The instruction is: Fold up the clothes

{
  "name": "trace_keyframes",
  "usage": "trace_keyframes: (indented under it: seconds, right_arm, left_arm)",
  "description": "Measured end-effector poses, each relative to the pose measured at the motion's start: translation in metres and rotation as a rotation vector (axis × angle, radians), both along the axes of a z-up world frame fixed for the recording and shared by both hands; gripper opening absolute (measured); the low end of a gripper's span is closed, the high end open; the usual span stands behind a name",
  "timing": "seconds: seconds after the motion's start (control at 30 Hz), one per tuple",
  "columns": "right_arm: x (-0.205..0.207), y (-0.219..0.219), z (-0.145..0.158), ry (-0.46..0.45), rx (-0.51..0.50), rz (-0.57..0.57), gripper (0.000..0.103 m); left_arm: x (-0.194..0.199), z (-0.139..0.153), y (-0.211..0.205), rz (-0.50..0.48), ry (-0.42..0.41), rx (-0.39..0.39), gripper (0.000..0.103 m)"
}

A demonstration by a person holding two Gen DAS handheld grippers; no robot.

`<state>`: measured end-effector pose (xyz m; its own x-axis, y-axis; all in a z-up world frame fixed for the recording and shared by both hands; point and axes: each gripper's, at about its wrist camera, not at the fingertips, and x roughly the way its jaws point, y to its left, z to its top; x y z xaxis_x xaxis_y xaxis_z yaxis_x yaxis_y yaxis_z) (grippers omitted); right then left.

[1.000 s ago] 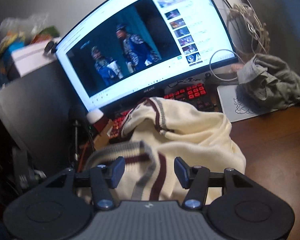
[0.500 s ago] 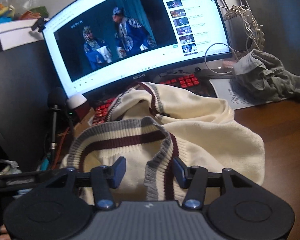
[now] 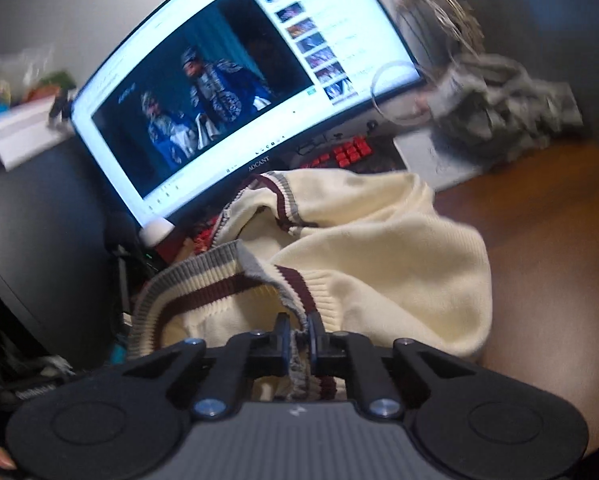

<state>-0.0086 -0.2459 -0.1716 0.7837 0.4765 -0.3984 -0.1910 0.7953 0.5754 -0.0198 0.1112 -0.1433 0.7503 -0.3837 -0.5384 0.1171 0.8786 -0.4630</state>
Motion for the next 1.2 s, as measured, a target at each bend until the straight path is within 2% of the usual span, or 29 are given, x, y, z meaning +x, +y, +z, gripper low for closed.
trace_keyframes:
  seconds: [0.13,0.17,0.33,0.37,0.4,0.47,0.53,0.73,0.77,0.8,0.83,0.87,0.9,0.97,1.03,1.13,1.2]
  right_arm:
    - [-0.005,-0.015,-0.005,0.003,0.043,-0.014,0.008]
    - [-0.006,-0.017,-0.006,0.002,0.049,-0.014,0.007]
    - [-0.011,-0.019,-0.007,-0.014,0.054,0.007,0.005]
    - [-0.013,-0.02,-0.008,-0.016,0.052,0.011,0.005]
    - [-0.014,-0.021,-0.008,-0.018,0.051,0.016,0.005]
    - [-0.016,-0.02,-0.008,-0.028,0.032,0.022,0.005]
    - [-0.018,-0.017,-0.008,-0.043,0.005,0.027,0.005]
    - [-0.02,-0.015,-0.006,-0.075,-0.06,0.029,0.004]
    - [-0.02,-0.015,-0.005,-0.078,-0.07,0.025,0.004]
    - [-0.021,-0.017,-0.005,-0.082,-0.079,0.017,0.004]
    - [-0.021,-0.018,-0.005,-0.085,-0.089,0.009,0.004]
    - [-0.022,-0.02,-0.005,-0.088,-0.099,0.0,0.004]
    - [-0.022,-0.022,-0.004,-0.091,-0.11,-0.011,0.004]
    - [-0.024,-0.028,-0.003,-0.101,-0.143,-0.045,0.004]
    - [-0.025,-0.035,-0.002,-0.115,-0.178,-0.094,0.003]
    - [-0.023,-0.045,-0.003,-0.123,-0.203,-0.151,0.003]
    - [-0.021,-0.047,-0.004,-0.119,-0.198,-0.152,0.003]
  left_arm:
    - [-0.005,0.001,0.009,-0.001,0.027,-0.072,0.051]
    - [-0.007,0.002,0.005,-0.005,0.024,-0.058,0.051]
    - [-0.021,0.004,-0.031,-0.027,-0.012,0.082,0.051]
    - [-0.024,0.004,-0.04,-0.024,-0.027,0.131,0.053]
    - [-0.028,0.003,-0.051,-0.016,-0.049,0.191,0.061]
    - [-0.035,0.0,-0.072,-0.001,-0.093,0.306,0.067]
    - [-0.036,-0.004,-0.088,-0.004,-0.11,0.391,0.067]
    - [-0.027,-0.009,-0.114,0.016,-0.172,0.56,0.067]
    - [-0.025,-0.01,-0.114,0.031,-0.182,0.593,0.065]
    - [-0.022,-0.012,-0.115,0.046,-0.191,0.626,0.057]
    - [-0.021,-0.012,-0.111,0.047,-0.189,0.63,0.052]
    - [-0.02,-0.012,-0.106,0.042,-0.18,0.62,0.038]
    - [-0.02,-0.01,-0.098,0.029,-0.166,0.575,0.022]
    - [-0.021,-0.005,-0.076,0.002,-0.134,0.446,0.007]
    - [-0.021,-0.001,-0.055,0.018,-0.107,0.347,0.004]
    - [-0.021,0.001,-0.027,0.051,-0.083,0.264,0.003]
    - [-0.02,0.0,-0.015,0.03,-0.059,0.184,0.003]
